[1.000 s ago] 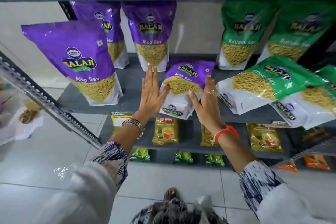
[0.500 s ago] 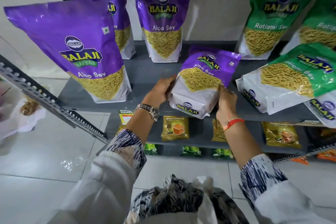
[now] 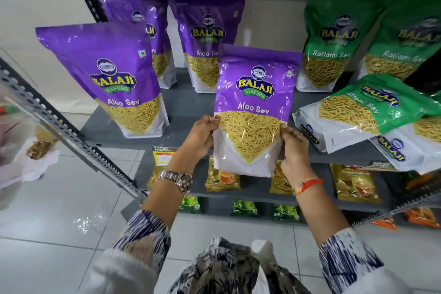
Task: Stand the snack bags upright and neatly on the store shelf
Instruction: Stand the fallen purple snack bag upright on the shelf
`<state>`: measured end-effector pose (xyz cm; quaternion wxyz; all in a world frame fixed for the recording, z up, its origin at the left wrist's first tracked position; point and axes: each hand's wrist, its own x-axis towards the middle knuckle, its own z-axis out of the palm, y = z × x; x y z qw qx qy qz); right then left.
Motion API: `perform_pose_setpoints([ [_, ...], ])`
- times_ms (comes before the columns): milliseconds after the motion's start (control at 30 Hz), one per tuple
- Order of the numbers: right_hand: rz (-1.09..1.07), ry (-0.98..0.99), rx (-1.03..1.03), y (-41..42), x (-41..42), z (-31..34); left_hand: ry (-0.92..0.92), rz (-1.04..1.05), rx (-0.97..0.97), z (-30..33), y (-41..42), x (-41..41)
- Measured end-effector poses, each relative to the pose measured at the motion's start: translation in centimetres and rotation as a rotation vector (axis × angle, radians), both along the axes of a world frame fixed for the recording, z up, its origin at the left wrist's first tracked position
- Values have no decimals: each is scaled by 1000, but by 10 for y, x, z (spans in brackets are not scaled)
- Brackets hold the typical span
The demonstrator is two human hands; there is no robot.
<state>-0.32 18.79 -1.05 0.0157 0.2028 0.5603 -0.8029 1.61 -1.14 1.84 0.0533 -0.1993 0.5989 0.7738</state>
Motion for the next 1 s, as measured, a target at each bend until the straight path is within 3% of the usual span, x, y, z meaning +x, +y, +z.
perform_pose_setpoints([
  [367,113,260,-68,5,48,55,267,60,32,38,-7,61],
  [733,134,309,-22,-43,12,42,242,223,-213,22,-31,23],
  [1000,200,331,-62,-79,-27,30,251,279,-156,10,-58,-22],
])
